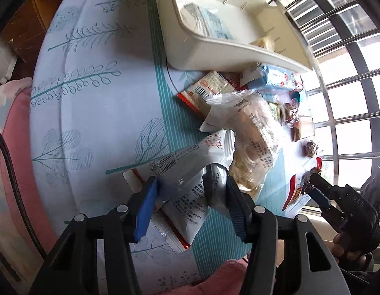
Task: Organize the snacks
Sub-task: 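Grasp the white snack packet with the left tool while the right tool grasps the red-labelled chocolate pack, then carry both held packets over the white tray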
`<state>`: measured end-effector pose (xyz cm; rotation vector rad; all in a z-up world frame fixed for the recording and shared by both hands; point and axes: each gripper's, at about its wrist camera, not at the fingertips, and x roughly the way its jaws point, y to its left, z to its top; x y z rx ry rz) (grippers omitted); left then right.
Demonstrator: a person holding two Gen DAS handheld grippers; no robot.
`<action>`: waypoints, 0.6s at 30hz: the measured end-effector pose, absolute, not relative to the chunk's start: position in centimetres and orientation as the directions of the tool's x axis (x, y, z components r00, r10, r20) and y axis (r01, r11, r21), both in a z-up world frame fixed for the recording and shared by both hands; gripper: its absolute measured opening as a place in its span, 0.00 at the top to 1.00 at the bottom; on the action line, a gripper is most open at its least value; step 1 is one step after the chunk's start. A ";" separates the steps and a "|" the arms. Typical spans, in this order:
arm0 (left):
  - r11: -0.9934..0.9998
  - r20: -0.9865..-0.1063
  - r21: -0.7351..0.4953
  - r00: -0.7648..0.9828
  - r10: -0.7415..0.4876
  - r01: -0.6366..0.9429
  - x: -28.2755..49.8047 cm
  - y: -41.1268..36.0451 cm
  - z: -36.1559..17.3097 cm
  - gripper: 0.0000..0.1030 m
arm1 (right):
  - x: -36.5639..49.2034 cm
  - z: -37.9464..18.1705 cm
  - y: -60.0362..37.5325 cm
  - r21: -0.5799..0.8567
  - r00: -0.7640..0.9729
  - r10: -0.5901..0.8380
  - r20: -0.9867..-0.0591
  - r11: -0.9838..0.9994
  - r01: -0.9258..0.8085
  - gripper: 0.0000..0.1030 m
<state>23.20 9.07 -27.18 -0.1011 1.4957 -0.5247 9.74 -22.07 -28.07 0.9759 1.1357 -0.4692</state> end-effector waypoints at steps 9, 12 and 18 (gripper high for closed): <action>0.809 -0.805 -0.509 0.170 -0.568 0.295 22.6 11.3 -21.2 0.49 | 9.1 -22.2 -20.8 0.435 0.501 0.092 -0.861 0.645 0.629 0.60; 0.800 -0.781 -0.514 0.217 -0.586 0.308 22.8 11.9 -19.3 0.49 | 10.1 -20.7 -19.9 0.426 0.535 0.073 -0.842 0.699 0.575 0.60; 0.794 -0.740 -0.503 0.305 -0.600 0.342 23.5 12.3 -16.1 0.49 | 11.9 -18.1 -19.4 0.413 0.605 0.043 -0.795 0.769 0.488 0.60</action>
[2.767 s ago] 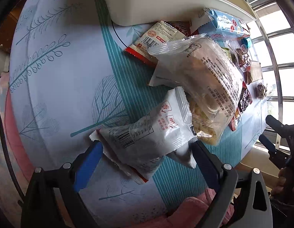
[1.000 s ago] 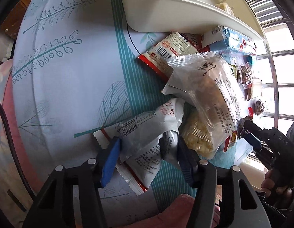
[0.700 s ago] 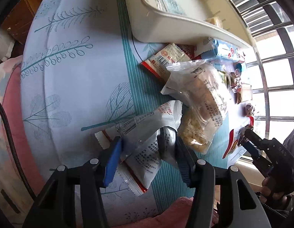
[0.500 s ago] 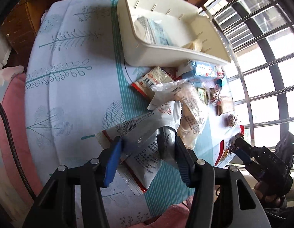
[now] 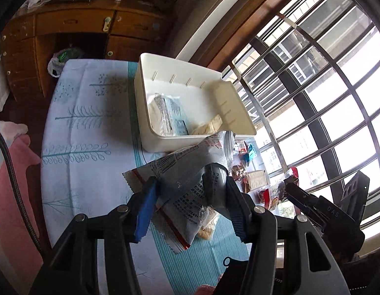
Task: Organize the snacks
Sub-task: 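Carry both held packets over the white tray, then open both tools to release the packets into the tray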
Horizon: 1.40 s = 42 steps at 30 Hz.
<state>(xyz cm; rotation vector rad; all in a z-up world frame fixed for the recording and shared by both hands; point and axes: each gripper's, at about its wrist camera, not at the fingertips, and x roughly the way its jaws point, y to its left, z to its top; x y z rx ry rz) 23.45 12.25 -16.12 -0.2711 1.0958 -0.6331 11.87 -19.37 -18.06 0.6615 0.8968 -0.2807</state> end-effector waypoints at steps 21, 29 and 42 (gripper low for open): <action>0.851 -0.643 -0.448 0.563 -0.519 0.274 27.6 5.5 -8.7 0.49 | 21.8 -13.6 -23.7 0.401 0.710 0.172 -0.683 0.901 0.167 0.60; 0.891 -0.663 -0.389 0.601 -0.446 0.232 30.7 1.7 -8.5 0.49 | 25.6 -12.8 -26.2 0.372 0.737 0.206 -0.644 0.926 0.067 0.60; 0.931 -0.717 -0.324 0.598 -0.358 0.168 34.4 -3.5 -8.9 0.46 | 30.6 -13.4 -28.4 0.322 0.730 0.242 -0.639 0.946 -0.032 0.59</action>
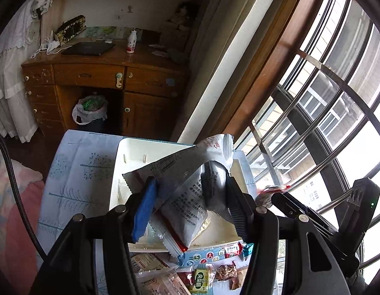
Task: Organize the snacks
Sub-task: 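Open both tools to release the packets into the tray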
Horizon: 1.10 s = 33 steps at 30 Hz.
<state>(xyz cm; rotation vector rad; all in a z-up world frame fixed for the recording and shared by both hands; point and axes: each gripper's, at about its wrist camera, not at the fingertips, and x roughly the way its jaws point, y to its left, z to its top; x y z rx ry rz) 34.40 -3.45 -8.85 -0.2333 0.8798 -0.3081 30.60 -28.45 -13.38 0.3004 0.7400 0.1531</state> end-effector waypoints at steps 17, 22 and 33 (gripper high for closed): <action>0.953 -0.764 -0.293 0.579 -0.283 0.080 31.2 -3.3 -8.6 0.19 | 30.2 -13.4 -29.0 0.351 0.713 0.291 -0.638 0.934 -0.067 0.47; 0.951 -0.763 -0.301 0.581 -0.284 0.069 29.6 -2.4 -8.1 0.19 | 28.6 -12.5 -29.4 0.352 0.726 0.269 -0.633 0.935 -0.039 0.47; 0.936 -0.754 -0.318 0.558 -0.346 0.151 24.8 -0.6 -6.9 0.17 | 22.7 -10.1 -29.1 0.307 0.761 0.172 -0.626 0.951 0.038 0.46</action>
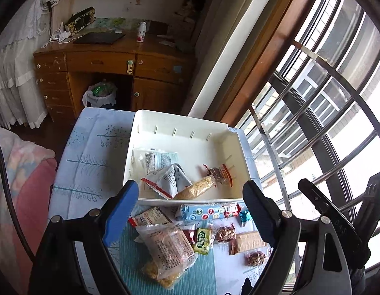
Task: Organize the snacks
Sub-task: 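Open both tools to release the packets into the tray, then withdraw both tools from the tray toward the remaining snacks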
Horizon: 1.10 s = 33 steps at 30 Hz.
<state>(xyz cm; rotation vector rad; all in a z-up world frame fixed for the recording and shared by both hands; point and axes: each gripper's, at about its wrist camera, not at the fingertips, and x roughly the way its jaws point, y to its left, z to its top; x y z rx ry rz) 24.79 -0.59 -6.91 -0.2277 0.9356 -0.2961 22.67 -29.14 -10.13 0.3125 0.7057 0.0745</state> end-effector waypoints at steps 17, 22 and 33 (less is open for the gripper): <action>0.915 -0.790 -0.327 0.463 -0.403 0.238 17.5 1.9 -8.9 0.17 | 11.7 -11.1 -27.4 0.198 0.738 -0.037 -0.673 0.953 0.228 0.46; 0.915 -0.817 -0.325 0.415 -0.400 0.241 16.4 2.0 -10.5 0.17 | 9.2 -11.8 -26.8 0.149 0.722 -0.086 -0.687 0.955 0.255 0.46; 0.932 -0.885 -0.307 0.302 -0.354 0.192 15.9 1.8 -13.9 0.17 | 5.5 -14.8 -26.7 0.082 0.642 -0.135 -0.755 0.952 0.296 0.45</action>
